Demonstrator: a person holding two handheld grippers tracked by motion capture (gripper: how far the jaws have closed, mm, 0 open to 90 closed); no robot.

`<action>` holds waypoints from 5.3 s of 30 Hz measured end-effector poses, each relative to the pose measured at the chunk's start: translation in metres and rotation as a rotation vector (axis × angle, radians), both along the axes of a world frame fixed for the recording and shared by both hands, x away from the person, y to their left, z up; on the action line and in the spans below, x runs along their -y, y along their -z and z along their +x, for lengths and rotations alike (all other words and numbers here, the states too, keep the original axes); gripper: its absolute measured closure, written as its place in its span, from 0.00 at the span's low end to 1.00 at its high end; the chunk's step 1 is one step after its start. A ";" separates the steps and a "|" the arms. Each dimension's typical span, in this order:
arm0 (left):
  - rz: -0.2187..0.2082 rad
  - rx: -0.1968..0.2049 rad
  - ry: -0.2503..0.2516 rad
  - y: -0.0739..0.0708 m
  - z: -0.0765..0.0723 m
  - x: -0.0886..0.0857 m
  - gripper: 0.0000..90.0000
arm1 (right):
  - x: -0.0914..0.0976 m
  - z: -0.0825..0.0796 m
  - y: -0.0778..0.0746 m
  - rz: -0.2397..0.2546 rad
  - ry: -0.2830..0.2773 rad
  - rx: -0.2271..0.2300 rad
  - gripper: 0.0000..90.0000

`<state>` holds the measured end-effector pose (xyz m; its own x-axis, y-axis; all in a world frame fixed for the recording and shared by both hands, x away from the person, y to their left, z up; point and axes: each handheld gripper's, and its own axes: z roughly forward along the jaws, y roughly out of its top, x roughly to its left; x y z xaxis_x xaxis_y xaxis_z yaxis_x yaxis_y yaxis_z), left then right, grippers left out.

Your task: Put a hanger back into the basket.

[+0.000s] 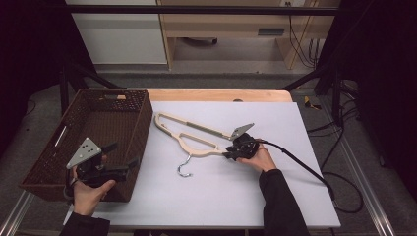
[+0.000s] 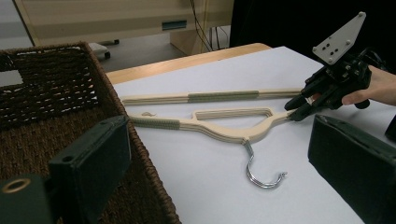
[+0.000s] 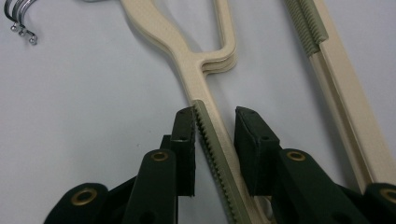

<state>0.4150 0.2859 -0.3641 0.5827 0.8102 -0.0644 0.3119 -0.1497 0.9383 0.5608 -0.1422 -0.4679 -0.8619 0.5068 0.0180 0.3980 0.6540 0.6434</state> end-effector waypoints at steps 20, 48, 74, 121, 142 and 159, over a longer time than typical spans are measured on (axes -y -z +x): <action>0.023 -0.004 0.031 0.001 -0.001 0.012 0.06 | 0.002 -0.003 -0.019 0.030 -0.037 0.010 0.88; 0.026 -0.025 0.082 0.005 -0.003 0.034 0.07 | 0.006 -0.020 -0.032 0.108 0.041 -0.061 0.89; 0.180 -0.190 0.139 0.020 0.076 0.127 0.25 | 0.012 -0.032 -0.046 0.143 0.043 -0.055 0.88; 0.368 -0.322 0.218 0.060 0.113 0.147 0.98 | 0.007 -0.039 -0.036 0.123 0.011 -0.071 0.88; 0.491 -0.332 0.176 0.046 0.098 0.168 0.98 | -0.003 -0.049 -0.042 0.218 0.014 0.081 0.53; 0.481 -0.351 0.186 0.032 0.089 0.173 0.98 | -0.063 -0.050 -0.025 0.077 -0.022 0.198 0.55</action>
<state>0.5044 0.1126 -0.3962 0.7273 0.6829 0.0688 0.5176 -0.6115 0.5985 0.5107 -0.0790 -0.4431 -0.8634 0.4912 -0.1150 0.2448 0.6073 0.7559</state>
